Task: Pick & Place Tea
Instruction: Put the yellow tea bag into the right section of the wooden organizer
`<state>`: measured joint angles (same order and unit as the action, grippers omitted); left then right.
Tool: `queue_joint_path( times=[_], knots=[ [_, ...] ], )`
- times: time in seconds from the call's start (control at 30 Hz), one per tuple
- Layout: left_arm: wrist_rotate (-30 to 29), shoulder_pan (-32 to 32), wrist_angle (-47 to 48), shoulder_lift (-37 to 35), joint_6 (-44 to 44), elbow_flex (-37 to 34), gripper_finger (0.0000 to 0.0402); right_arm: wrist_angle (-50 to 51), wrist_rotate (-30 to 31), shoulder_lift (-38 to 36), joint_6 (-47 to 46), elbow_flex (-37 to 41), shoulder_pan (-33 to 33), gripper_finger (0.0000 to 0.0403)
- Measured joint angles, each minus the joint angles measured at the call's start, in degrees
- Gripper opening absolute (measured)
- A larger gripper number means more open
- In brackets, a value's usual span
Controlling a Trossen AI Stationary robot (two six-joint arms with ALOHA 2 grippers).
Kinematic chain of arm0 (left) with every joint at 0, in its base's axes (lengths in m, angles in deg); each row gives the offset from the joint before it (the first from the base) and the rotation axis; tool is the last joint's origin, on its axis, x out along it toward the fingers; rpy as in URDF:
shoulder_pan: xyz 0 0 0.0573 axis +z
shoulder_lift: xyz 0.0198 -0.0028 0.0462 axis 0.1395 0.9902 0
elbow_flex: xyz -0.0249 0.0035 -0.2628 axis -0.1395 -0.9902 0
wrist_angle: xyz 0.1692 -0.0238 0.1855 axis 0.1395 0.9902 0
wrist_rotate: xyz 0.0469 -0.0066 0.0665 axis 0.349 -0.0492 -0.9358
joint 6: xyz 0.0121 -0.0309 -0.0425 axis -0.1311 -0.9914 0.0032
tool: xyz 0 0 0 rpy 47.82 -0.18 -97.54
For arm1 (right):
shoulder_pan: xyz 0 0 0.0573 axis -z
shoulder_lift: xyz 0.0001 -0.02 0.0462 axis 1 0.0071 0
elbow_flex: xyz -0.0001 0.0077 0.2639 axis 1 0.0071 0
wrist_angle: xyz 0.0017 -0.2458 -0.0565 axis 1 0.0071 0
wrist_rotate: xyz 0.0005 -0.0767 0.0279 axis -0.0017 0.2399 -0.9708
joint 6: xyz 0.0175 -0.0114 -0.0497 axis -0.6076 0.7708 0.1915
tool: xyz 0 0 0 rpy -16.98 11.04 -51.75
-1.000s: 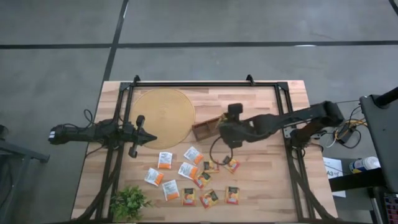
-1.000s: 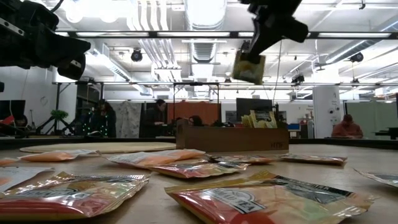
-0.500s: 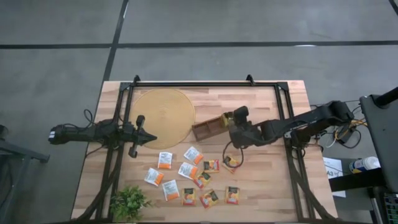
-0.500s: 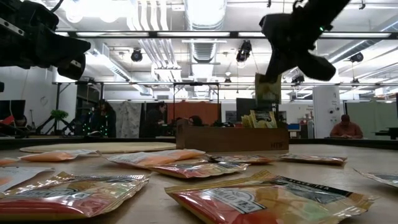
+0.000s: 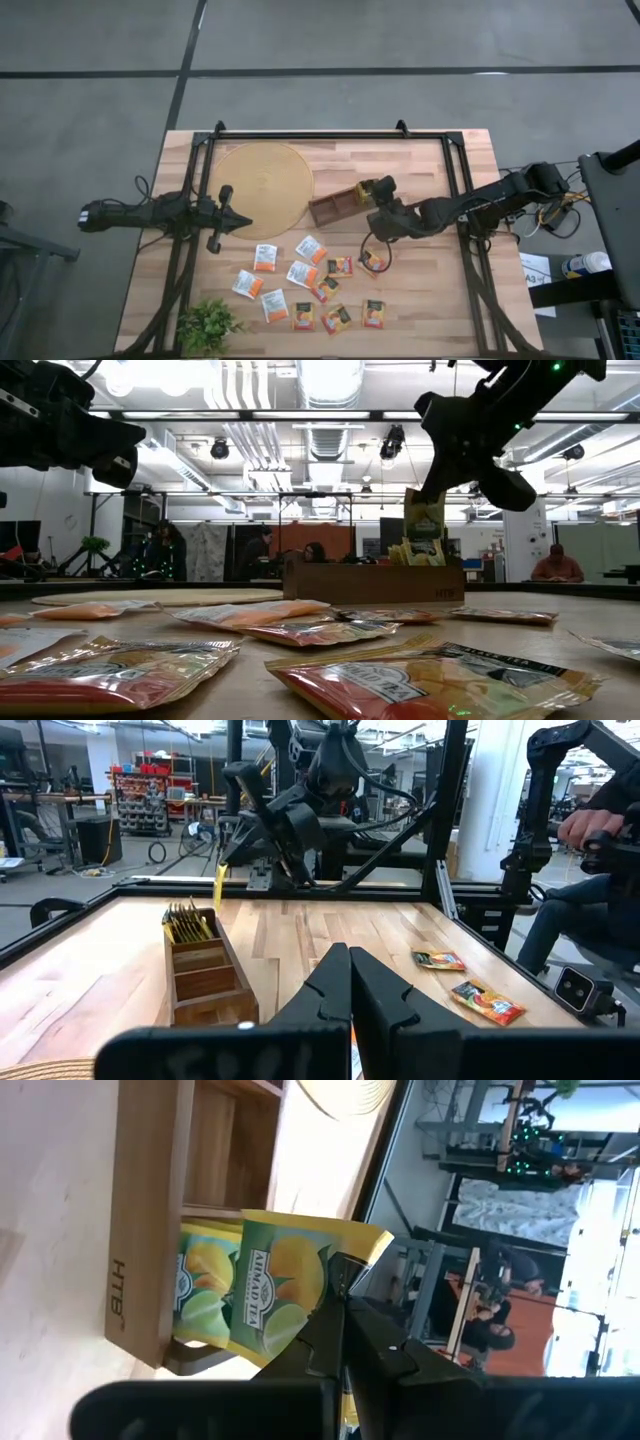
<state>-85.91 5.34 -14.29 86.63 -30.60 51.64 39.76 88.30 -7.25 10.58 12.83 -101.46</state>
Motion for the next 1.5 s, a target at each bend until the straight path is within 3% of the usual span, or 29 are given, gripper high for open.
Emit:
queue_joint_path(
  times=[0.67, 1.13, 1.5],
  knots=[
    [-0.02, 0.04, 0.03, 0.01, 0.00, 0.00, 0.0000, -4.27, -2.10, 0.06, 0.63, 4.45, 2.49, 0.0008],
    [-0.01, 0.04, 0.01, -0.02, 0.00, 0.00, 0.0000, -8.13, -3.81, 4.62, 2.54, 5.05, 4.42, 0.0008],
    [0.00, -0.02, -0.02, -0.02, 0.00, -0.01, 0.0000, -8.18, -4.79, 4.66, -2.84, 5.11, 4.42, 0.0015]
  ],
)
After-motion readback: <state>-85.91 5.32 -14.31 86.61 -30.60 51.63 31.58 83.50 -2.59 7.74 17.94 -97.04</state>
